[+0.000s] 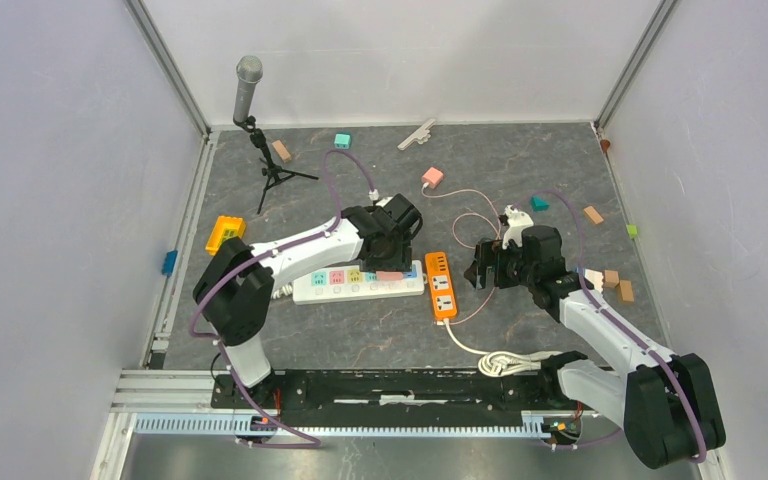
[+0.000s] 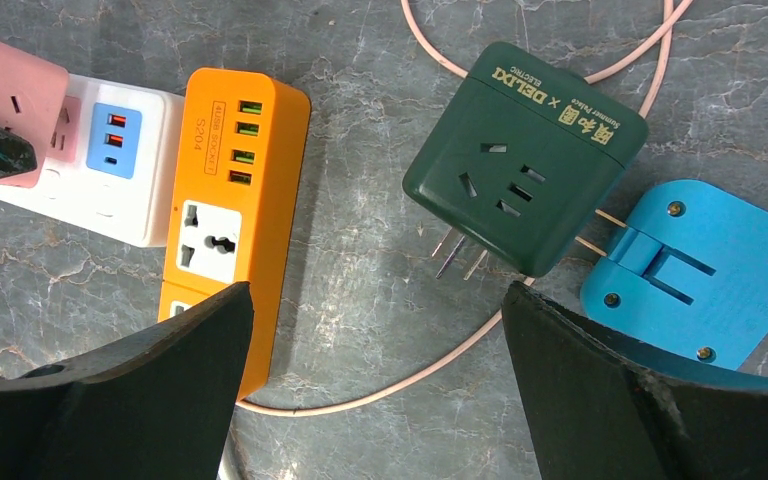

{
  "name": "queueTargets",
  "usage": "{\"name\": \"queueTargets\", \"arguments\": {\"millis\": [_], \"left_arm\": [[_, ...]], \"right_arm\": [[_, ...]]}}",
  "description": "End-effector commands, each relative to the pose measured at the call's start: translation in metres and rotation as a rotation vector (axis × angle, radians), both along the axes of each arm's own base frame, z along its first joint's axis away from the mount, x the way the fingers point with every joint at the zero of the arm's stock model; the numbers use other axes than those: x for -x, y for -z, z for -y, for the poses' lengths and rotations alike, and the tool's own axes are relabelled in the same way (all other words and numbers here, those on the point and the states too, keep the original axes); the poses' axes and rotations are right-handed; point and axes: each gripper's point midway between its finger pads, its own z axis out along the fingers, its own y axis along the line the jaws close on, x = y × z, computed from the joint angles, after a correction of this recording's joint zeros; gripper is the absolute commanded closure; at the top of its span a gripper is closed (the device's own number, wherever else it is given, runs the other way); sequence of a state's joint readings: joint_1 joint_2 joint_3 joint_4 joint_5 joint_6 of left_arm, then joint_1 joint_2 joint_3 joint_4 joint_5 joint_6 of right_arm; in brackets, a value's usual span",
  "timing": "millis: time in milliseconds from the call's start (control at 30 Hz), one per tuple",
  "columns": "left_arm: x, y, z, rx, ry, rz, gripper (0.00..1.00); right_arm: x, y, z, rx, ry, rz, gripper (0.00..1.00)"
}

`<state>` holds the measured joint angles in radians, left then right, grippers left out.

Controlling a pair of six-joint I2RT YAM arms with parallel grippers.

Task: Insert the plug
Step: Insert the plug into the socket.

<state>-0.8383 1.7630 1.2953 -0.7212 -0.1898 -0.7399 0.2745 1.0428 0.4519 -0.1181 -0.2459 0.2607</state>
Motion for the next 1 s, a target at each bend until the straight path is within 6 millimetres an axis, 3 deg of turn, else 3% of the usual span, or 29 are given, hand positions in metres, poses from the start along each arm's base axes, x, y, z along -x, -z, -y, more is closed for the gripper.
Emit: {"name": "queueTargets", "arguments": {"millis": [0, 467, 967], "left_arm": [[0.003, 0.017, -0.006, -0.035, -0.050, 0.003, 0.98], [0.018, 0.044, -0.018, -0.105, -0.081, -0.042, 0.98], [0.002, 0.044, -0.009, -0.151, -0.053, -0.101, 0.98]], "right_arm": [[-0.006, -0.008, -0.001, -0.003, -0.008, 0.030, 0.02], [-0.006, -0.009, -0.002, -0.006, -0.011, 0.031, 0.02], [-0.004, -0.004, -0.005, -0.014, -0.027, 0.010, 0.02]]}}
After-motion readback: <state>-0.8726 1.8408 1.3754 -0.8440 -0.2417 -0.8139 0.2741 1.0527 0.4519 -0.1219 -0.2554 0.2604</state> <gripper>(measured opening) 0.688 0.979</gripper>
